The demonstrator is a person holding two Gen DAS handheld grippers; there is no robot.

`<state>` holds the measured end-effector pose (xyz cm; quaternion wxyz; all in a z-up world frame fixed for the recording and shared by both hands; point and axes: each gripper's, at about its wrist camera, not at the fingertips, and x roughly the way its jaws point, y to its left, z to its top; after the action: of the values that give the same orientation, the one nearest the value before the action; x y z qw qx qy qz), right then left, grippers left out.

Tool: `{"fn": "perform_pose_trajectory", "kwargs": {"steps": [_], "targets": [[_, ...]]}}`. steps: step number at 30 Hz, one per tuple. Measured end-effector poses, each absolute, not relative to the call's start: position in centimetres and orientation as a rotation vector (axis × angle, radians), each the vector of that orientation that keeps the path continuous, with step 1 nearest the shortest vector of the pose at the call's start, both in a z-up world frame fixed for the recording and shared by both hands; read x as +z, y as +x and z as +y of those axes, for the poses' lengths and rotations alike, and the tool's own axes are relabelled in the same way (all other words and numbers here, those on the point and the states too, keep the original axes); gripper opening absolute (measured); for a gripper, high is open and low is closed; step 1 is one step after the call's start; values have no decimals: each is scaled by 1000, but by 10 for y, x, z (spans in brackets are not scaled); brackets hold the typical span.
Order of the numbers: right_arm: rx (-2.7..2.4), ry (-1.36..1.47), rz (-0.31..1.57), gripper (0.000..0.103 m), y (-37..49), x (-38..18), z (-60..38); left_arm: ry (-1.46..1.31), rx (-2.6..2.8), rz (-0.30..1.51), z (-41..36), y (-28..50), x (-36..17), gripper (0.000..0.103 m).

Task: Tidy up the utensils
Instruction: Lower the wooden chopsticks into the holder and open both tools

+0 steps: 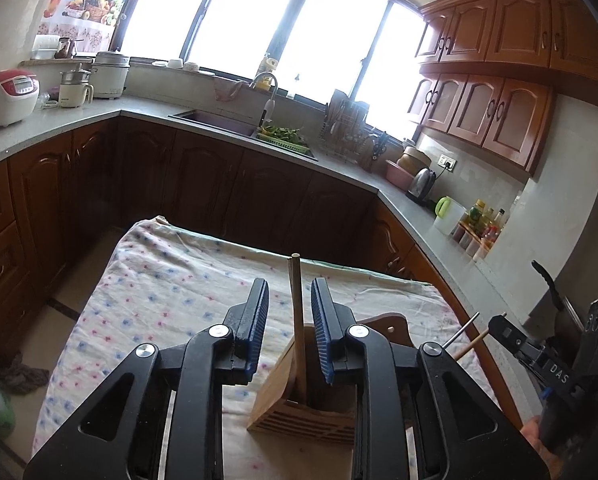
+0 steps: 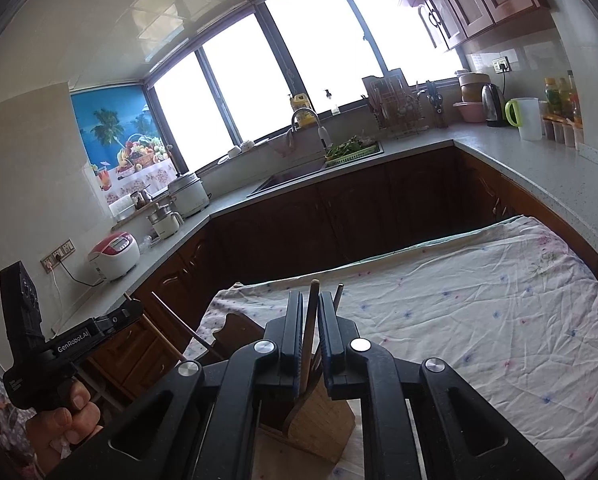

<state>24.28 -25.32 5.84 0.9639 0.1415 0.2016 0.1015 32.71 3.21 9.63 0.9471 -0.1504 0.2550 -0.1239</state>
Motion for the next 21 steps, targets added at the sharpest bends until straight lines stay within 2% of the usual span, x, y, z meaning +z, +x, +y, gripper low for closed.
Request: {"fn": "perform_pose_trajectory", "kwargs": {"steps": [1,3,4,7,8,9,10,11,12,14,21], "targets": [[209,290,407,17,242,59,-253,-308,-251,517,33,325,97,32],[214,297,395,34,239,60,-254,-309,-247,518,35,321,97,38],[212,298,388,46,237,61,-254,-311,-247,520,36,320,97,40],[215,313,379,57,232,63,-255,-312,-242,525,38,314,97,51],[216,320,377,68,231,63,-256,-311,-239,526,38,311,98,59],[217,325,372,73,228,63,-257,-310,-234,526,39,308,98,70],[217,327,365,85,224,63,-257,-312,-227,526,40,304,98,76],[216,326,358,90,220,63,-258,-316,-222,524,41,300,98,83],[215,323,353,91,216,63,-259,-320,-218,525,43,296,98,88],[215,320,351,95,208,62,-260,-326,-214,535,45,289,96,91],[203,315,381,98,175,50,-270,-313,-224,591,42,255,80,92]]}}
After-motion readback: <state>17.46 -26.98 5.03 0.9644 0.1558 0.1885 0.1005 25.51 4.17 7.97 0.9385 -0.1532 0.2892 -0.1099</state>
